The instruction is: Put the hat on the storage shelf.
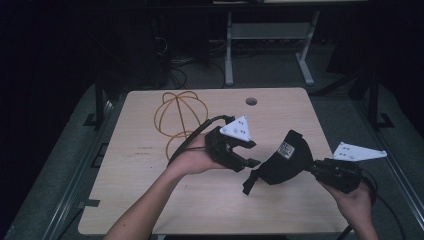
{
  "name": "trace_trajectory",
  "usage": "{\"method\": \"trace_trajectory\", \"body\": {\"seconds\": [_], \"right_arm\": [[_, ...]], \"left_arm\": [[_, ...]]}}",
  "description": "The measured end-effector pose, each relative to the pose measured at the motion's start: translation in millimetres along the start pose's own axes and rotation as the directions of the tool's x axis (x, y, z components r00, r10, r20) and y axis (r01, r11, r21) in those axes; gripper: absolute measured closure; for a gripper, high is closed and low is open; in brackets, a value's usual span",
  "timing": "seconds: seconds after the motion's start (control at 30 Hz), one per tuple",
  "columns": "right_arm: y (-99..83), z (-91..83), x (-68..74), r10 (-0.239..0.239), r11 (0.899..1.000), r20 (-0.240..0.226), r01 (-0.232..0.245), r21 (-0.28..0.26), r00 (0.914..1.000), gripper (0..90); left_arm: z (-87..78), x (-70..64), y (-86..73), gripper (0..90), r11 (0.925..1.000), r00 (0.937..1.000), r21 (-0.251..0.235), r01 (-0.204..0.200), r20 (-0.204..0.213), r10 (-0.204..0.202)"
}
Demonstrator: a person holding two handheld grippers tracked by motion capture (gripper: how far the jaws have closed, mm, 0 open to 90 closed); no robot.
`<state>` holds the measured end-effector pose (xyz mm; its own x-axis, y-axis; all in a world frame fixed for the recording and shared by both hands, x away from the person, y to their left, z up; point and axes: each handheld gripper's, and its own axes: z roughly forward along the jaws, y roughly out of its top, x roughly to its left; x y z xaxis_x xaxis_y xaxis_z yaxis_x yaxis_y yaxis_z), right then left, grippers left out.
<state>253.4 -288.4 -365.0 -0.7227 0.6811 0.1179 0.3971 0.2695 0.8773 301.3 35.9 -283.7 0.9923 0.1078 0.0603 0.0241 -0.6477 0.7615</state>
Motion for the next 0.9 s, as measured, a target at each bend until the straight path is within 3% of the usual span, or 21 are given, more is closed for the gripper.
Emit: {"method": "trace_trajectory", "body": {"seconds": [0.1, 0.43, 0.9], "right_arm": [[5.5, -1.8, -3.8, 0.026, 1.0, -0.014, -0.026, 0.009, 0.9996, 84.3], [17.0, -0.2, -9.7, 0.047, 0.998, -0.032, -0.045, 0.04, 0.9984, 84.1], [42.8, 3.9, -11.0, 0.043, 0.999, -0.037, -0.042, 0.034, 0.9984, 84.1]], "left_arm": [[-0.8, -1.0, -13.1, 45.7, 0.9999, 0.9999, 0.014, 0.009, -0.007, -0.009], [-1.5, -6.3, -42.8, 45.1, 0.9994, 0.9995, 0.024, 0.023, -0.021, -0.023], [-4.3, -15.3, -85.4, 43.8, 0.9984, 0.9976, 0.026, 0.05, -0.048, -0.049]]}}
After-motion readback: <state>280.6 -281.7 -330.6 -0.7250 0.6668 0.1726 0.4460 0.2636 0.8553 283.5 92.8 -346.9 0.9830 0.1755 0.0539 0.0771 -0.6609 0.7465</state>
